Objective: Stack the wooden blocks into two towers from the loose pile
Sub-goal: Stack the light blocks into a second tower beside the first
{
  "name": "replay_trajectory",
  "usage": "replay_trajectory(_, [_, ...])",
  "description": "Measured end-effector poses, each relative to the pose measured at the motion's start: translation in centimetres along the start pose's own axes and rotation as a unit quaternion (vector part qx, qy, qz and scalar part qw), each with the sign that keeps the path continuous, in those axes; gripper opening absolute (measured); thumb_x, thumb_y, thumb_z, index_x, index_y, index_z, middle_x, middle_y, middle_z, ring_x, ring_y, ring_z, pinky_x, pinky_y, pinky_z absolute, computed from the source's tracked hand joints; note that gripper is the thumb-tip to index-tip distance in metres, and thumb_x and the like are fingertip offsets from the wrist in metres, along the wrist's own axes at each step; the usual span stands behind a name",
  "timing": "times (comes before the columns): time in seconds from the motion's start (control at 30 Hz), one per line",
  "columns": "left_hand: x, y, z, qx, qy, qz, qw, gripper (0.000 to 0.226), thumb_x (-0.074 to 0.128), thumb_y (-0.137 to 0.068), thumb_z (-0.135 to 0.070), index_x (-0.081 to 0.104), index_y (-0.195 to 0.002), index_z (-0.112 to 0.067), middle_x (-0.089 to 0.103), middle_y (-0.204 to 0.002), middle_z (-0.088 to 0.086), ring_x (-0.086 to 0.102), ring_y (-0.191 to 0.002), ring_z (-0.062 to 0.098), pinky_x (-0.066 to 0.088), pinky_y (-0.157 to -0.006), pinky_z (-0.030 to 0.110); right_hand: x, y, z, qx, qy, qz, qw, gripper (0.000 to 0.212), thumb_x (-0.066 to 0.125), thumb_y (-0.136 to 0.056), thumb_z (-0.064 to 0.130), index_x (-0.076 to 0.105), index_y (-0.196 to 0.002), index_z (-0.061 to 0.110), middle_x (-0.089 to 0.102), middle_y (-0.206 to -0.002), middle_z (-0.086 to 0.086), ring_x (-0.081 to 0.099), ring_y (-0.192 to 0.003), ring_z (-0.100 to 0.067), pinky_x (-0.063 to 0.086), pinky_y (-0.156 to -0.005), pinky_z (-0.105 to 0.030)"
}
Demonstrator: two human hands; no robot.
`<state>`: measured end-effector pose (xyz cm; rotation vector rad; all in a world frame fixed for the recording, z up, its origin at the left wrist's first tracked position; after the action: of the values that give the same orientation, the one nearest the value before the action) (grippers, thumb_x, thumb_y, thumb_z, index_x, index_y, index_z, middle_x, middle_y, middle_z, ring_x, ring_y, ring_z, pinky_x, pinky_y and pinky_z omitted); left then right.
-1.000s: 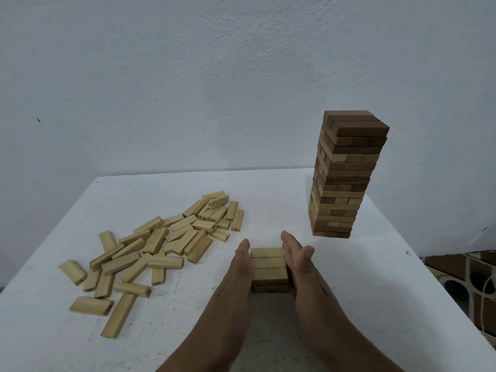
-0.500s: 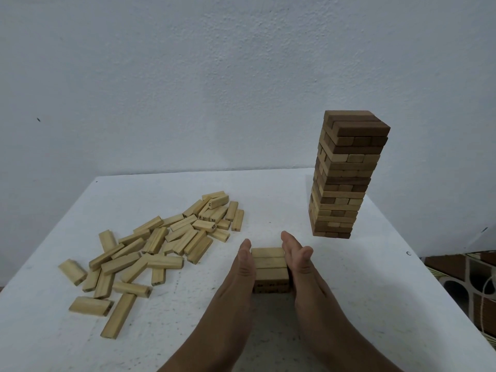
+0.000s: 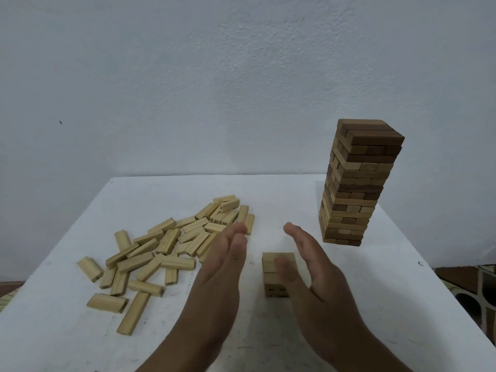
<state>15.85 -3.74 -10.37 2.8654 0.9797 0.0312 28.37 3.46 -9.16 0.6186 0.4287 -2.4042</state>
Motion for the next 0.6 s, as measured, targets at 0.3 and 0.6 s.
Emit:
replay_trajectory(0.3, [-6.6, 1.5, -5.0, 0.072, -0.065, -0.08, 0.992, 0.028, 0.049, -0.099, -0.009, 0.07, -0.091, -0.027, 0.075, -0.093, -0.005, 0.07, -0.092, 0.012, 0.053, -0.088, 0.037, 3.4, -2.1, 5.0, -0.143, 0.117, 0.009, 0.983, 0.028, 0.061, -0.09, 0.034, 0.059, -0.117, 0.04, 0.051, -0.111, 0.037, 0.043, -0.099, 0.023, 0.024, -0.084, 0.004])
replay_trajectory(0.6, [-13.9, 2.7, -2.6, 0.102, -0.368, -0.094, 0.919, 0.04, 0.054, -0.088, 0.0, 0.066, -0.084, -0.038, 0.063, -0.094, -0.023, 0.052, -0.093, -0.01, 0.036, -0.072, 0.001, 11.1, -2.5, 6.3, -0.225, 0.244, 0.123, 0.935, 0.043, 0.05, -0.096, 0.029, 0.046, -0.138, 0.031, 0.045, -0.14, 0.015, 0.034, -0.129, -0.008, 0.027, -0.105, -0.021])
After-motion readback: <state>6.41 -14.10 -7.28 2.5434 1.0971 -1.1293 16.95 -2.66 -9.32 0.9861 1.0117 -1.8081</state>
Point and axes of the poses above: each hand's wrist, its own y-axis away from the middle knuckle, its own x-axis out of the palm, z = x × y, the point moved 6 cm from there along -y, towards the middle knuckle
